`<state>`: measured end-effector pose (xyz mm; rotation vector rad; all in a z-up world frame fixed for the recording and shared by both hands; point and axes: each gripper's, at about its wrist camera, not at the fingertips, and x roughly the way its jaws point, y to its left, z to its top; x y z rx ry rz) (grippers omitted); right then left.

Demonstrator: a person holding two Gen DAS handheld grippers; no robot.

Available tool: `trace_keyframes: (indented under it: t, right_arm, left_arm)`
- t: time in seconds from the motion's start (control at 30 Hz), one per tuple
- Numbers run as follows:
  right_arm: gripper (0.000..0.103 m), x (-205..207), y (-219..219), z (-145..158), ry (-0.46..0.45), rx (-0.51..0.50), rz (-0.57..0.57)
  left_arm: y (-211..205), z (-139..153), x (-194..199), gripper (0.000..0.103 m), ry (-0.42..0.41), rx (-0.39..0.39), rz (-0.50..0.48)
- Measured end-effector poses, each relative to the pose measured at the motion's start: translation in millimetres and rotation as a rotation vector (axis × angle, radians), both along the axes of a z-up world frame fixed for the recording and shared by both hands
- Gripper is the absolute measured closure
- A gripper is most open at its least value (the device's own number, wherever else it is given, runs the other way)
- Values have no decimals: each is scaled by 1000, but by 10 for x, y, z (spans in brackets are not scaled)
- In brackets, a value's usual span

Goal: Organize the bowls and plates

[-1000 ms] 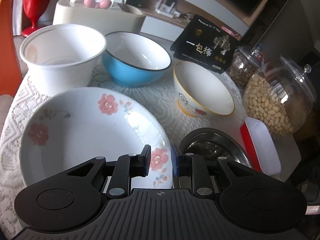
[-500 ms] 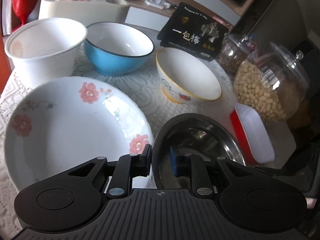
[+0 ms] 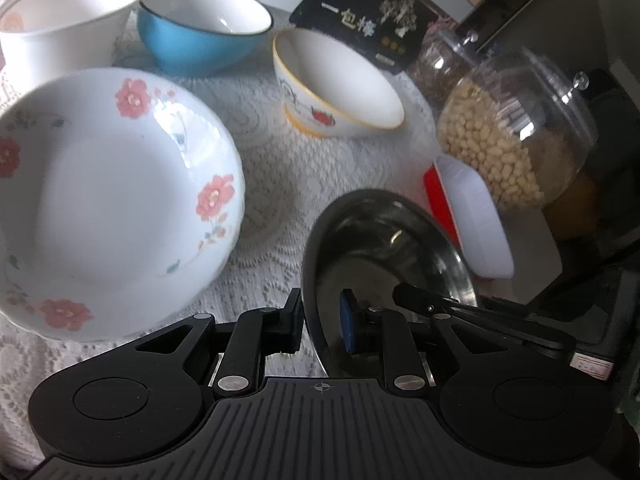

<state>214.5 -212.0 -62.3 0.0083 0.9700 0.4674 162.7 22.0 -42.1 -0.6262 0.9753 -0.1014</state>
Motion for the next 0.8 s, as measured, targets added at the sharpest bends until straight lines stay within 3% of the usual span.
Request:
trace_keyframes:
  t: [0.2,0.33,0.47,0.57,0.67,0.8]
  right_arm:
    - [50,-61,82,54,-21,-9,6]
    - [50,-159,248,349,-126,21,55]
    - [50,-174,681,565,-170,61,144]
    - [50,-175,1131,536,-180,51,223]
    - [50,-156,1560,413,-134,49,304]
    - [50,-175,1953,284,-131,12,359]
  left_arm:
    - [-15,-47,-18,81,6,2,39]
    - [228,185,-181,81,-94,-13,106]
    - [595,429,-430,81,-191,55,213]
    - [928,420,-623,81,-189,83,323]
    - [1180,323,-733,81,-166,126,417]
    - [1443,140,-787,81,-118,131,479]
